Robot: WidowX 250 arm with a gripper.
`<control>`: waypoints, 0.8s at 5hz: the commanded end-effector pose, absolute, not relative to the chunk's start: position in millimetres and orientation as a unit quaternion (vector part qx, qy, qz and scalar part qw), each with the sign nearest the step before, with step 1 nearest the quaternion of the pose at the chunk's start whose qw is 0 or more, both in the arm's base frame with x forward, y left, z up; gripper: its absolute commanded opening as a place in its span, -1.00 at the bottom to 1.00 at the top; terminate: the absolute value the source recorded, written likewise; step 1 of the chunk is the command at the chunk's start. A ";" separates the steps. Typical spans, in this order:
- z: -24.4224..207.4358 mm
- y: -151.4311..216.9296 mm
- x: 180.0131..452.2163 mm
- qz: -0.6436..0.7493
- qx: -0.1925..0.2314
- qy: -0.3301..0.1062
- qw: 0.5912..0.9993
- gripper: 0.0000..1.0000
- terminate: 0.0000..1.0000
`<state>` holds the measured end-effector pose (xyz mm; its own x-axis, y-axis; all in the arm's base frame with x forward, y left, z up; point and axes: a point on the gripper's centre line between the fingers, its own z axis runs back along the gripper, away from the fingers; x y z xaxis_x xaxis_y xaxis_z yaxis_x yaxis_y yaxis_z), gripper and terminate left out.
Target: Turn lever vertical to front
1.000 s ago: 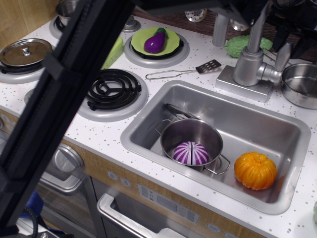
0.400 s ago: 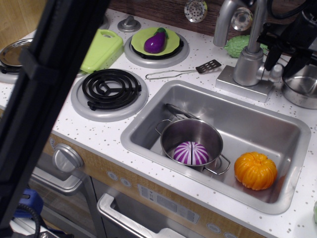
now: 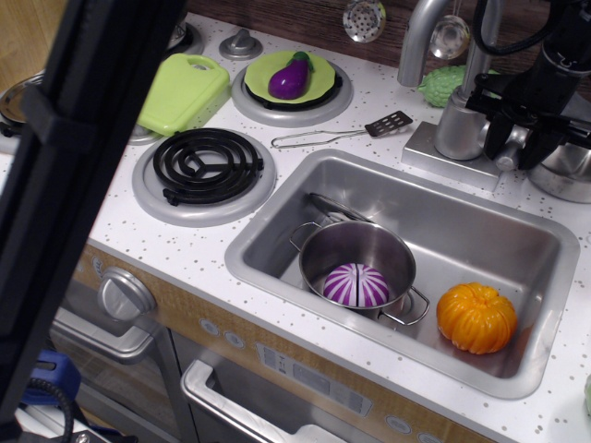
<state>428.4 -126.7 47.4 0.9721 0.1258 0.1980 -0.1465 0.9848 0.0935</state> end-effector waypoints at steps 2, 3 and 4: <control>64.5 -135.1 436.0 0.074 0.018 -0.105 0.992 -1.00 -1.00; 55.5 -140.6 438.6 0.073 0.017 -0.099 0.992 -1.00 -1.00; 54.0 -140.1 440.6 0.070 0.020 -0.096 0.993 -1.00 -1.00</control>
<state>434.2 -129.8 40.3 0.9792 0.1412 0.1460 -0.1519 0.9862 0.0652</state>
